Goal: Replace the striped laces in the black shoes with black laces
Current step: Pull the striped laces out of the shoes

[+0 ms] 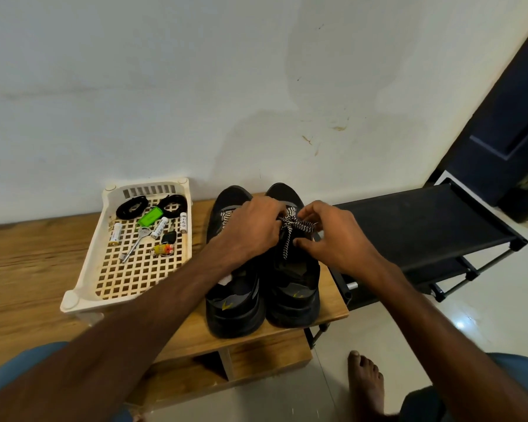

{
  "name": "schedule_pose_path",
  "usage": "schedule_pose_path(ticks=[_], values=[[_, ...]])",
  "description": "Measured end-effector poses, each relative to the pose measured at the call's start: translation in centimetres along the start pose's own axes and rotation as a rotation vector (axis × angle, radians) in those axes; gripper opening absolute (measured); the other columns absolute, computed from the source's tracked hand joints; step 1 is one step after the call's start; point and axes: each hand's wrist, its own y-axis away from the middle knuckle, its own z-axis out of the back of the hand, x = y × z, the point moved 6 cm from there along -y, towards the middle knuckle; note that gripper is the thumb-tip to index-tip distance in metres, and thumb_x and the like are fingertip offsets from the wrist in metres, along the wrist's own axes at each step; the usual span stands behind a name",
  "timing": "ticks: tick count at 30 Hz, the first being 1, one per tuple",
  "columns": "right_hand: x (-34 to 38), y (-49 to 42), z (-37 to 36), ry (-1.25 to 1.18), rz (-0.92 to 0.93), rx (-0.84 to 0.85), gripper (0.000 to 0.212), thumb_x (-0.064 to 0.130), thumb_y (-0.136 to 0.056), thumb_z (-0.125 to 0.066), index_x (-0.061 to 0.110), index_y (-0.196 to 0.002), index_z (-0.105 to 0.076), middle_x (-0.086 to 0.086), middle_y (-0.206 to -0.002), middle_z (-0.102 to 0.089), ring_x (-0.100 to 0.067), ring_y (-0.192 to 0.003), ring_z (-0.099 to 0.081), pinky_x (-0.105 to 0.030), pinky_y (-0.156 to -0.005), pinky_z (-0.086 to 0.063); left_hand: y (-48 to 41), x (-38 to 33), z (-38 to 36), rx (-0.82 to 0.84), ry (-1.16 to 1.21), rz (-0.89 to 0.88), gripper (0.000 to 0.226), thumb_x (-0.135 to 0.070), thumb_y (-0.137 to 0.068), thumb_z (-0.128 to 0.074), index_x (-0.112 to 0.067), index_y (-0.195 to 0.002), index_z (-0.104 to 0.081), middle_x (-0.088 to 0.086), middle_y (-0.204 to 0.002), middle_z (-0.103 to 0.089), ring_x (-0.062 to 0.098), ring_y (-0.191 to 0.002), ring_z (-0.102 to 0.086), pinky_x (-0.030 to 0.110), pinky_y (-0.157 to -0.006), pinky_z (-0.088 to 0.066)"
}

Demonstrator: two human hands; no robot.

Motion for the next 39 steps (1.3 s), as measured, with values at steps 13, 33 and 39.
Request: schedule_pose_path(ticks=[13, 33, 39], values=[[-0.2, -0.1, -0.5, 0.013, -0.006, -0.006, 0.046, 0.018, -0.082, -0.085, 0.019, -0.124, -0.066, 0.004, -0.113, -0.069, -0.01, -0.1, -0.066, -0.032, -0.09, -0.06, 0.1, 2.4, 2.9, -0.024, 0.524, 0.087, 0.013, -0.021, -0.095, -0.071, -0.015, -0.094, -0.082, -0.005, -0.086, -0.079, 0.002, -0.079, -0.074, 0.016, -0.077, -0.058], [1.2, 0.7, -0.6, 0.109, -0.04, -0.085, 0.033, 0.019, -0.089, -0.073, 0.028, -0.121, -0.071, 0.0, -0.114, -0.075, -0.022, -0.104, -0.071, -0.042, -0.093, -0.06, 0.0, 4.1, 3.5, -0.353, 1.974, 0.564, 0.03, 0.005, -0.094, -0.034, -0.015, -0.076, -0.046, -0.006, -0.051, -0.038, 0.008, -0.046, -0.038, 0.024, -0.058, -0.053], [1.7, 0.7, -1.0, 0.19, -0.032, -0.103, 0.035, 0.016, -0.088, -0.071, 0.025, -0.122, -0.068, -0.003, -0.111, -0.073, -0.026, -0.1, -0.07, -0.041, -0.086, -0.061, 0.0, 5.7, 1.5, -0.278, 1.473, 0.551, 0.017, -0.016, -0.105, -0.049, -0.01, -0.096, -0.062, -0.005, -0.064, -0.053, 0.006, -0.048, -0.039, 0.02, -0.045, -0.037]])
